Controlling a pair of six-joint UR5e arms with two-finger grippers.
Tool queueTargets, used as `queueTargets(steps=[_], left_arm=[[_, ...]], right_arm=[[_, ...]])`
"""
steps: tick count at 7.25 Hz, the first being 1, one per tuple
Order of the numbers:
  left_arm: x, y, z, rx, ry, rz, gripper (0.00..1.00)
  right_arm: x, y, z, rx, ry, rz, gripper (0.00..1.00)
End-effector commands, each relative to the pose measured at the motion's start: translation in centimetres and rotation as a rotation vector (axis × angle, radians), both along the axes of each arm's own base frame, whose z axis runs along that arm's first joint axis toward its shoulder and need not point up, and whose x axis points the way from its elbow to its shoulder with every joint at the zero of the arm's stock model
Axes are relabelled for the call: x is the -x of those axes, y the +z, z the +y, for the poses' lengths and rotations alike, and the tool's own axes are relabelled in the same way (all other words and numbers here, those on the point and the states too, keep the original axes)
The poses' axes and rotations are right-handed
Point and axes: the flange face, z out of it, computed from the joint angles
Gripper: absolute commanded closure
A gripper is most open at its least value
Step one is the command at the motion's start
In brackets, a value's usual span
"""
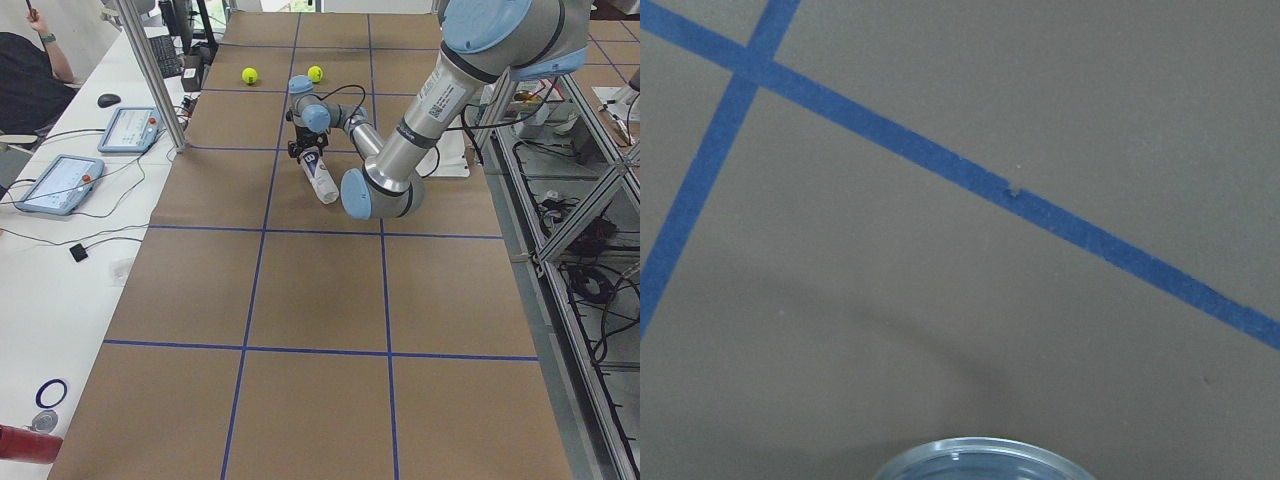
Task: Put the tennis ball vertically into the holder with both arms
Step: 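Close the left gripper around the can's open end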
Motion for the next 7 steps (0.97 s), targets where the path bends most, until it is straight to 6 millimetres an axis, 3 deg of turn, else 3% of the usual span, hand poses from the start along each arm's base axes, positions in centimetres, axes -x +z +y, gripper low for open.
queueTargets(steps=[1, 2, 5, 7], left_arm=[[0.0, 0.1, 0.0, 0.0, 0.0, 0.0, 0.02], [0.0, 0.1, 0.0, 0.0, 0.0, 0.0, 0.03], [0.3, -0.5, -0.1, 0.001, -0.01, 0.009, 0.22], [2.4, -2.9, -0.6, -0.023, -0.033, 0.045, 0.3]], right_arm=[[0.0, -0.1, 0.0, -0.002, 0.0, 0.0, 0.01], [0.0, -0.3, 0.0, -0.006, 0.001, 0.0, 0.01], [0.0, -0.4, 0.0, -0.007, 0.001, 0.0, 0.01], [0.0, -0.5, -0.1, -0.01, 0.0, 0.0, 0.01]])
